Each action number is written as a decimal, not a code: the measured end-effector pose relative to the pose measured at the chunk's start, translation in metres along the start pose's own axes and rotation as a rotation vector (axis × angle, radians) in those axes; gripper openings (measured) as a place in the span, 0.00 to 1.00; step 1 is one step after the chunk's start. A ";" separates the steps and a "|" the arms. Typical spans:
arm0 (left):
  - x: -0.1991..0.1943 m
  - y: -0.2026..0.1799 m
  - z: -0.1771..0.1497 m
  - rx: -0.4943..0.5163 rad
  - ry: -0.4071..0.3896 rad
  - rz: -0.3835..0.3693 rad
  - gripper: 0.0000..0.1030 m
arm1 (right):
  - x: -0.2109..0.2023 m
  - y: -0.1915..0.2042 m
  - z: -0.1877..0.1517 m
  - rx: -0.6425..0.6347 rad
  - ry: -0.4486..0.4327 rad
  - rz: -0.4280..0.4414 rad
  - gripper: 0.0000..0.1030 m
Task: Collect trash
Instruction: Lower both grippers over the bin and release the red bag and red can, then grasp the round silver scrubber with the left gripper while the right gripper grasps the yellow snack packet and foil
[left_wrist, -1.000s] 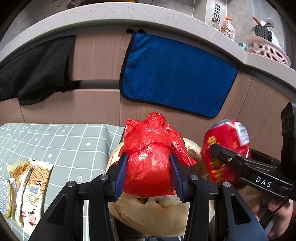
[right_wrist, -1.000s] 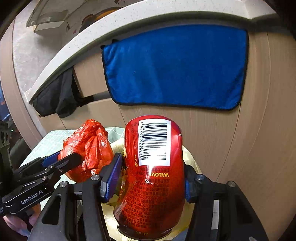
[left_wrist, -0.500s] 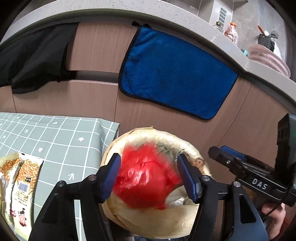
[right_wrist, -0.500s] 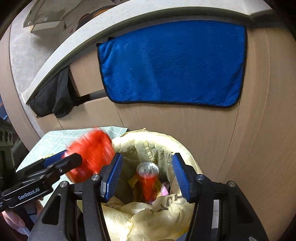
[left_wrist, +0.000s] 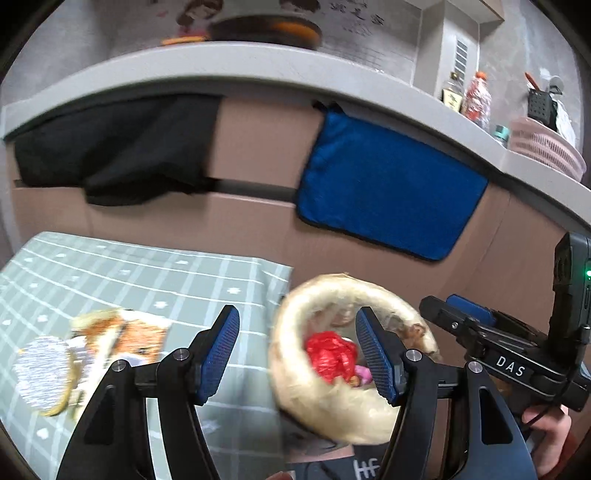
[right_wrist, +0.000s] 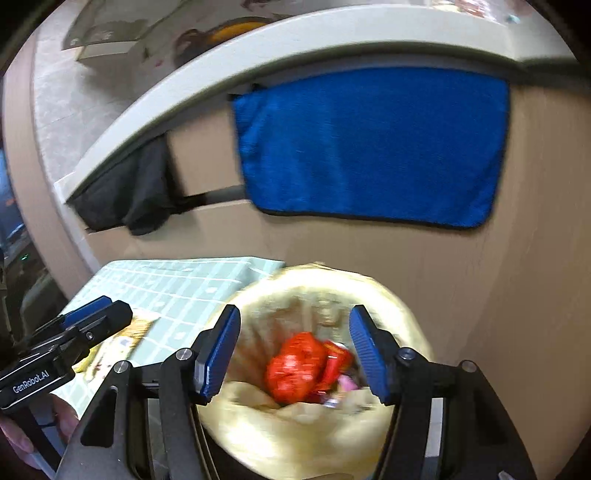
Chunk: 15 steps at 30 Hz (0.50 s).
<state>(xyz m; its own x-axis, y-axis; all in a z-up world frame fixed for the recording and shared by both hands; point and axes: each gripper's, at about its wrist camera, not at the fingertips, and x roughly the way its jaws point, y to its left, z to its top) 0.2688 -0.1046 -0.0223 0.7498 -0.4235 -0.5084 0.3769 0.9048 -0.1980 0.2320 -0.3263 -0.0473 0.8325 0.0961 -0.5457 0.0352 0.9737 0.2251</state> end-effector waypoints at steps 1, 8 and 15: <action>-0.007 0.004 -0.001 -0.007 -0.009 0.010 0.64 | -0.001 0.008 0.001 -0.013 -0.004 0.015 0.57; -0.070 0.075 -0.006 -0.198 -0.116 0.120 0.64 | 0.000 0.081 0.004 -0.130 -0.007 0.135 0.57; -0.098 0.173 -0.024 -0.399 -0.126 0.230 0.65 | 0.018 0.141 -0.004 -0.214 0.046 0.213 0.57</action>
<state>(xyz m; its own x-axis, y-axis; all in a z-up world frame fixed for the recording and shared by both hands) 0.2468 0.0947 -0.0270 0.8588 -0.1898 -0.4760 -0.0265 0.9112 -0.4111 0.2499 -0.1864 -0.0291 0.7826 0.3073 -0.5414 -0.2592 0.9515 0.1655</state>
